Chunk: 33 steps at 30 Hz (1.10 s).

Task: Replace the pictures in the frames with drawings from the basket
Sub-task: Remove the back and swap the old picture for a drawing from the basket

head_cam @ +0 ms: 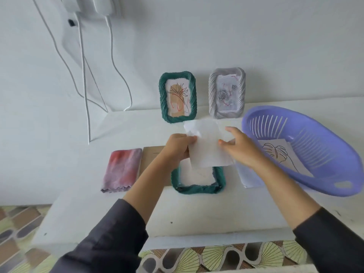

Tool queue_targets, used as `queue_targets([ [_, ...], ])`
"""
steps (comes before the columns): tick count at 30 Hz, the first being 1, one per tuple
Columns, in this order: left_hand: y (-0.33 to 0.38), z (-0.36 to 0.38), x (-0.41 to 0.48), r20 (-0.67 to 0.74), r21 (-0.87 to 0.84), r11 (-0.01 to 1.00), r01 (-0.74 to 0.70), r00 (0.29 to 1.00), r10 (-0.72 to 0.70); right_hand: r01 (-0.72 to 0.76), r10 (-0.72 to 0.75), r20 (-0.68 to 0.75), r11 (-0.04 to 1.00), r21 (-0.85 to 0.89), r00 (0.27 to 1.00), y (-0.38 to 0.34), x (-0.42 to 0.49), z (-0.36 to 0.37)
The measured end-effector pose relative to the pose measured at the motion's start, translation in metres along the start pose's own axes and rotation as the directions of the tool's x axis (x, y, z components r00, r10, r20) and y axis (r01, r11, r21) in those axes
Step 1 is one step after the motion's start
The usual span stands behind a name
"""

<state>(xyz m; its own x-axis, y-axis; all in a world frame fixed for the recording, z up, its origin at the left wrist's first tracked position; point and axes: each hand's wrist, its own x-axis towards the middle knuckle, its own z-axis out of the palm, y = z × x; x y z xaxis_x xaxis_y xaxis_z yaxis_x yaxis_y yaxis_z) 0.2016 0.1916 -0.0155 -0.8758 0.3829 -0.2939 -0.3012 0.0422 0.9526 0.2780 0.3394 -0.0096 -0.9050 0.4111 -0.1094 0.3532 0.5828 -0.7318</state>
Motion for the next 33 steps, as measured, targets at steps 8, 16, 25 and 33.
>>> queue_targets([
  [8, -0.031, -0.03, 0.002, -0.142, 0.671, 0.74, -0.049, 0.971, 0.194, -0.063, 0.069, -0.036, 0.987, 0.146, 0.997, 0.018, 0.007, 0.047],
  [16, -0.046, -0.037, 0.0, -0.084, 0.815, 0.578, -0.042, 0.978, 0.19, 0.054, -0.082, -0.084, 0.957, -0.285, 0.993, 0.021, 0.002, 0.054],
  [25, -0.046, -0.038, 0.001, -0.031, 0.846, 0.53, -0.055, 0.988, 0.152, 0.119, -0.112, 0.04, 0.955, -0.27, 0.993, 0.045, 0.012, 0.049],
  [33, -0.04, -0.037, -0.003, -0.025, 0.847, 0.529, -0.054, 0.99, 0.141, 0.147, -0.141, 0.041, 0.951, -0.273, 0.989, 0.05, 0.015, 0.049],
])
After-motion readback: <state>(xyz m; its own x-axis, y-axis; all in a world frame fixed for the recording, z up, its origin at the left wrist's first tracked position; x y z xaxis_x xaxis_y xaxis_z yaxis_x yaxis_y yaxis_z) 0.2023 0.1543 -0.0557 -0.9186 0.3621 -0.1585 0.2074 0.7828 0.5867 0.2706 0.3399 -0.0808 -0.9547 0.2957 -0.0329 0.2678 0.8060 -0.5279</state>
